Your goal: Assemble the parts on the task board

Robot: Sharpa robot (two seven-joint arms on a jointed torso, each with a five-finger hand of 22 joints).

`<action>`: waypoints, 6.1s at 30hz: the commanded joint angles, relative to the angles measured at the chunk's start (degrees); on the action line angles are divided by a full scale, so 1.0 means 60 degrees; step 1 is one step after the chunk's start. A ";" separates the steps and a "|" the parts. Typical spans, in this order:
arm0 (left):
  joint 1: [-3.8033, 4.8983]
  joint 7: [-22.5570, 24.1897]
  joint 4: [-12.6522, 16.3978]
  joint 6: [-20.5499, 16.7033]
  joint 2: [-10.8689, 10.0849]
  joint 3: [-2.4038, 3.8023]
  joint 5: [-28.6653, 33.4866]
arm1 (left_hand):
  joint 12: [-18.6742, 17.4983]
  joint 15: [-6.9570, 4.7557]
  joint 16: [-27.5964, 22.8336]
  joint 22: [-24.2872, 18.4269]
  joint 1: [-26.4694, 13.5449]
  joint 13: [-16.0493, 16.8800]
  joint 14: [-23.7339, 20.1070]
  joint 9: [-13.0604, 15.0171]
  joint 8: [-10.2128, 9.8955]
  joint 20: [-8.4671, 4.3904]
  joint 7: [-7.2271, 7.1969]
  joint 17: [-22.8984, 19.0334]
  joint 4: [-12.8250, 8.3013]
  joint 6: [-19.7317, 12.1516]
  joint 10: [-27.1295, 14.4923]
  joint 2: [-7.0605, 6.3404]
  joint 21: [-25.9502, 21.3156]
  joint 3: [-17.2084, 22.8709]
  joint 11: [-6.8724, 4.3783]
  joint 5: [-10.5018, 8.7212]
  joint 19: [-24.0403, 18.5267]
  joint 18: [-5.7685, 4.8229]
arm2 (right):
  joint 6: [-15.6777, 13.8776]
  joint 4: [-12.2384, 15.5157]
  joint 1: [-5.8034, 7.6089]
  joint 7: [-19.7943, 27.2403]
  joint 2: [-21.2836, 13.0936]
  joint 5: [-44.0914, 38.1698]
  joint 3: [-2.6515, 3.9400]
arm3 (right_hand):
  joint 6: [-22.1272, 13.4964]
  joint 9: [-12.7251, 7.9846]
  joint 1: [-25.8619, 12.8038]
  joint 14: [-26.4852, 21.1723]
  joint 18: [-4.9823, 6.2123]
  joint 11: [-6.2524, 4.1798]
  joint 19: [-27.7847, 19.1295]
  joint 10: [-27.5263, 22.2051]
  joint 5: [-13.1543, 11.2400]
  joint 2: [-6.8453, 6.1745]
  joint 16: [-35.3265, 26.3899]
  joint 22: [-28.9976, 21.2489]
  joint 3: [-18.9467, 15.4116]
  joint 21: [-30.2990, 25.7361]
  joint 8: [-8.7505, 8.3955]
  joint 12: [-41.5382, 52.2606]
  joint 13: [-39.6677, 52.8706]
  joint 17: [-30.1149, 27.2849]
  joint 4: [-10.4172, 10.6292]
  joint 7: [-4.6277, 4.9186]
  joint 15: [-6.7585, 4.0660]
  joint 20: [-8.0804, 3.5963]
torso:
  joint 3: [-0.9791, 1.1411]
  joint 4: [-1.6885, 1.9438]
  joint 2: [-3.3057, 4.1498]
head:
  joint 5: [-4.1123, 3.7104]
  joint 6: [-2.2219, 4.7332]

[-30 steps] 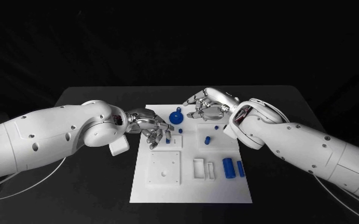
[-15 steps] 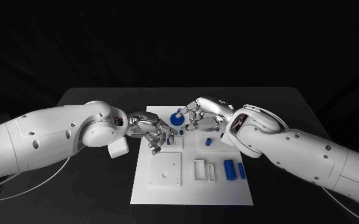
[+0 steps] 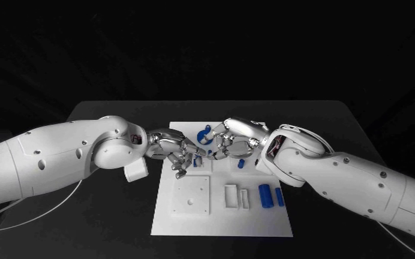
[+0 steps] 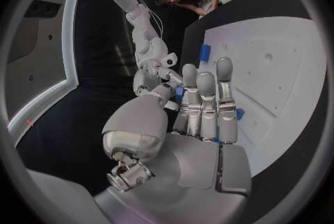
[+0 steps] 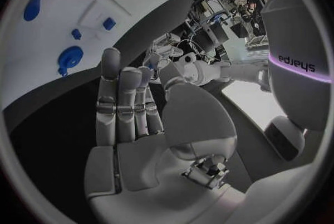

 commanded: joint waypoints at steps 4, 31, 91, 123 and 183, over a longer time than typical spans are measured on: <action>0.0010 0.0222 -0.0006 0.0362 0.0020 0.0006 0.0166 | 0.0038 0.0025 0.0035 0.0204 -0.0007 -0.0009 -0.0064 0.0015 -0.0035 0.0001 -0.0022 -0.0016 -0.1471 0.0062 -0.0053 0.0059 0.0054 0.1408 0.0009 0.0025 -0.0078 0.0105 | 0.0221 0.0089 -0.0048 0.0188 -0.0015 0.0237 -0.0001 | -0.0041 0.0005 -0.0011 0.0005 0.0063 0.0019 0.0070 0.0032 0.0041 0.0080 -0.0010 0.0014 -0.0064 -0.0049 0.0039 -0.0027 0.0010 0.0016 -0.0004 0.0024 0.0062 0.0020 | -0.0003 0.0010 0.0002 | -0.0005 -0.0013; 0.0010 0.0332 0.0096 0.0663 0.0075 0.0006 0.0399 | 0.0038 0.0037 0.0052 0.0200 -0.0070 -0.0026 -0.0094 0.0051 -0.0060 0.0015 -0.0013 -0.0045 -0.1464 0.0044 -0.0077 0.0062 0.0045 0.1380 0.0017 0.0025 -0.0096 0.0108 | 0.0057 0.0193 -0.0114 0.0350 0.0047 0.0396 -0.0023 | 0.0857 0.0026 0.0074 0.0037 0.0037 -0.0059 0.0120 0.0006 -0.1453 0.0393 0.0222 0.0457 0.1066 -0.0160 0.0044 0.0104 0.0212 0.0301 -0.0002 -0.0150 0.0015 -0.0026 | -0.0006 0.0006 0.0002 | 0.0016 -0.0039; 0.0010 0.0131 0.0008 0.0628 0.0109 0.0003 0.1192 | 0.0021 0.0116 0.0018 0.0152 -0.0175 -0.0099 -0.0204 -0.0542 -0.0935 0.0103 -0.0017 -0.0256 -0.0731 0.0173 -0.0205 -0.1057 -0.0494 -0.0655 0.0078 -0.2017 0.0047 0.0035 | -0.0509 0.0150 -0.0152 0.0492 0.0085 0.0142 -0.0027 | 0.2000 0.0099 -0.0111 0.0122 -0.0084 -0.0232 0.0289 0.0098 -0.1350 0.0705 0.0320 0.0803 0.1061 -0.0479 0.0056 -0.0026 0.0313 0.0594 0.0081 -0.0494 -0.0102 -0.0140 | 0.0001 0.0007 0.0001 | -0.0051 -0.0063; 0.0011 0.0028 -0.0028 0.0533 0.0081 0.0002 0.0884 | 0.0057 0.0142 0.0059 0.0195 0.0306 -0.0144 -0.0262 -0.0719 -0.0962 0.0125 0.0033 -0.0333 -0.0044 0.0067 -0.0291 -0.0509 -0.0839 -0.0866 0.0115 -0.2096 0.0175 0.0030 | -0.0472 0.0047 -0.0152 0.0392 0.0034 0.0266 -0.0027 | 0.1951 0.0083 -0.0179 0.0129 -0.0091 -0.0236 0.0343 0.0103 -0.1265 0.0694 0.0296 0.0801 0.0788 -0.0582 0.0051 -0.0031 0.0350 0.0614 0.0152 -0.0510 -0.0106 -0.0144 | -0.0002 0.0005 0.0001 | -0.0100 -0.0057; 0.0011 -0.0005 -0.0029 0.1245 0.0120 0.0002 0.0818 | 0.0090 0.0169 0.0178 0.0213 -0.0697 -0.0159 -0.0431 -0.0144 -0.0518 0.0141 0.0135 -0.0347 -0.1485 -0.0127 -0.0432 0.0260 -0.0300 0.1662 0.0153 -0.0055 -0.0165 0.0130 | -0.0593 0.0006 -0.0152 0.0357 0.0074 0.0466 -0.0027 | 0.1873 0.0118 -0.0604 0.0117 -0.0009 -0.0210 0.0370 0.0110 -0.2323 0.0392 0.0273 0.1131 0.4107 -0.0744 0.0060 -0.0100 0.0344 0.0629 0.0619 -0.0425 -0.0092 -0.0123 | -0.0005 0.0008 0.0003 | -0.0108 -0.0052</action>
